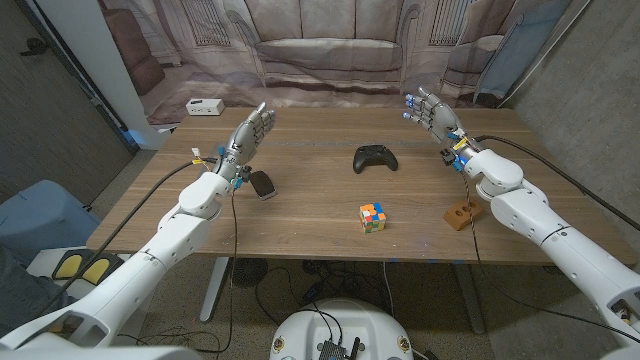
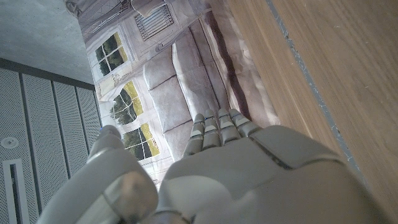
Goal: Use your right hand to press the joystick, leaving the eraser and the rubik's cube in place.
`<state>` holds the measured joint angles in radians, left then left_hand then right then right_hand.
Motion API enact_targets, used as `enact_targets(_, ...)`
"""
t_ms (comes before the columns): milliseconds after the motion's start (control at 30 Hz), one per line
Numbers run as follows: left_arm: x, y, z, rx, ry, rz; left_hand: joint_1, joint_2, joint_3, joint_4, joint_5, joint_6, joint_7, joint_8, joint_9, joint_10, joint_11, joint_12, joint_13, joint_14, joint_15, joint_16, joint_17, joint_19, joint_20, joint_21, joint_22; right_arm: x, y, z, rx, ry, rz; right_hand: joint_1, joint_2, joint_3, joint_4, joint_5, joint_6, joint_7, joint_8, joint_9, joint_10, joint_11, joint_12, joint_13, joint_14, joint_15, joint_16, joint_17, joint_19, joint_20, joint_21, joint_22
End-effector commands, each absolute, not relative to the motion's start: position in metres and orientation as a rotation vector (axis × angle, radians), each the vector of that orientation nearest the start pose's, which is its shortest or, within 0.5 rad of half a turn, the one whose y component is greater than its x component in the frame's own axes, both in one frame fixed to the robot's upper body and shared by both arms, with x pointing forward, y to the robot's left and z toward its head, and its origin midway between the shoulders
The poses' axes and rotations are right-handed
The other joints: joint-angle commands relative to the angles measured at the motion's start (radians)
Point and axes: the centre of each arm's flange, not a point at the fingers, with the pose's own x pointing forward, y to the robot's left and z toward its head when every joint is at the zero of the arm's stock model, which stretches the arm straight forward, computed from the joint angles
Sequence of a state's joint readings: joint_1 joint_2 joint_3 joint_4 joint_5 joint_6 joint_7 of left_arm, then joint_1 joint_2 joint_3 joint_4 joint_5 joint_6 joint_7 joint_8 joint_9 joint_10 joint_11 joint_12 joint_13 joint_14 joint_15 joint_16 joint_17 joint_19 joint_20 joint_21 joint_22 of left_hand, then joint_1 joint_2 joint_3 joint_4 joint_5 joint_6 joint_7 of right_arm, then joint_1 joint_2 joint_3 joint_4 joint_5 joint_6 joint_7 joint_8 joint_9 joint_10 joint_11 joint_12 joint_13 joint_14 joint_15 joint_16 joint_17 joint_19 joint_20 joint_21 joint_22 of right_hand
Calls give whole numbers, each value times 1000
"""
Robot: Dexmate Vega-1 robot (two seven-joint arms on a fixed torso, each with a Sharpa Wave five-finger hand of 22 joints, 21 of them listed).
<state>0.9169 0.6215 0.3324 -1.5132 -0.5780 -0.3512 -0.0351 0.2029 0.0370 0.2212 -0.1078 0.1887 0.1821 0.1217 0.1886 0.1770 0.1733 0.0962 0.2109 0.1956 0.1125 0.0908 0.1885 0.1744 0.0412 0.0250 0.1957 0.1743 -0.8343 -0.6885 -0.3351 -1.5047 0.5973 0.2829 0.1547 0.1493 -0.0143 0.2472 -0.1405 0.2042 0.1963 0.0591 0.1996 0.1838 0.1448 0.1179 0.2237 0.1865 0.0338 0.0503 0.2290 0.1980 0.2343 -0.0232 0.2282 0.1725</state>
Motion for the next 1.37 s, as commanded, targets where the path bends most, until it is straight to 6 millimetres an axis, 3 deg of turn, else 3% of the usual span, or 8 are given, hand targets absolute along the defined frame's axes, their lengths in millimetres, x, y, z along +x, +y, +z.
enact_targets(33,602,287,19,87,-771,-274,1,7,1,-4,0,8,-1,3,3,11,-2,6,3,12,1,3,5,8,-2,3,4,603,-312,43,-137,-735,359,7,-4,0,-3,1,-3,4,-3,2,1,0,-3,2,-3,7,-1,2,-1,0,-3,0)
enact_targets(700,607,284,20,66,-755,-283,2,9,2,-5,0,13,-2,3,3,15,-3,6,3,15,0,2,5,9,0,3,4,607,-330,18,-55,-690,325,6,-4,-3,-1,0,-5,13,-4,2,-2,2,-9,2,-9,8,-7,3,-6,1,-12,0)
enact_targets(1367,607,284,20,64,-757,-272,3,10,2,-6,-1,13,-4,2,3,15,-2,6,3,14,0,1,5,8,2,2,4,611,-332,23,-55,-693,334,5,-6,-6,0,0,-8,19,-6,1,-4,7,-14,2,-9,11,-10,4,-6,2,-16,0)
